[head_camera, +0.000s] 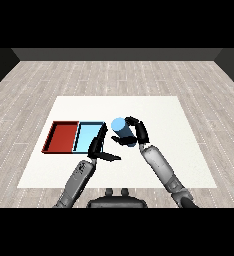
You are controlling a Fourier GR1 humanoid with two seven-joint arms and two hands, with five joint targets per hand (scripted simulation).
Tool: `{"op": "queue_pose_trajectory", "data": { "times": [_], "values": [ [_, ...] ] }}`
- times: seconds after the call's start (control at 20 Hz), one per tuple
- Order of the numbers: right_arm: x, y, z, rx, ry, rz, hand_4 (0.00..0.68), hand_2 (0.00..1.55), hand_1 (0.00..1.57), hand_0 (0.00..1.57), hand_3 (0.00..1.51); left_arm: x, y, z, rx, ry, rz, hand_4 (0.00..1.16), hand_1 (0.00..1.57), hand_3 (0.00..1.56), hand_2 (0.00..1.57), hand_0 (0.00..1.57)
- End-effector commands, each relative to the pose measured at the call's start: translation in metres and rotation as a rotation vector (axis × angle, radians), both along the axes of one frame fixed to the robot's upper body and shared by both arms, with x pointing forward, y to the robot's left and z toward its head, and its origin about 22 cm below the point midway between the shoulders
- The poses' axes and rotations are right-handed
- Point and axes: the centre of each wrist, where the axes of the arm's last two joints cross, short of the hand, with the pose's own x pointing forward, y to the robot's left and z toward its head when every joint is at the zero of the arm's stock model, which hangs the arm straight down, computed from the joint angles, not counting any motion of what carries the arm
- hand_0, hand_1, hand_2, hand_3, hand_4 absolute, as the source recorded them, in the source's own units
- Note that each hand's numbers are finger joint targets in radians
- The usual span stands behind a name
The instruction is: Pick the blue can and put it in the blue box
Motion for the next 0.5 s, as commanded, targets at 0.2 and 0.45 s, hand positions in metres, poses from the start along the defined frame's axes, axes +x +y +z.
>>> {"op": "queue_pose_trajectory", "data": {
  "times": [0.2, 0.45],
  "values": [
    [0.007, 0.031, 0.008, -0.038, 0.021, 0.005, 0.573, 1.45, 1.48, 1.48, 1.38, 0.023, 0.005, 0.006, 0.023, 0.021, -0.008, 0.00, 0.00, 0.00, 0.00, 0.00],
    [-0.009, 0.021, 0.003, -0.036, 0.021, 0.046, 0.593, 1.46, 1.48, 1.48, 1.39, 0.005, -0.003, -0.021, 0.019, 0.062, -0.002, 0.00, 0.00, 0.00, 0.00, 0.00]
  ]
}}
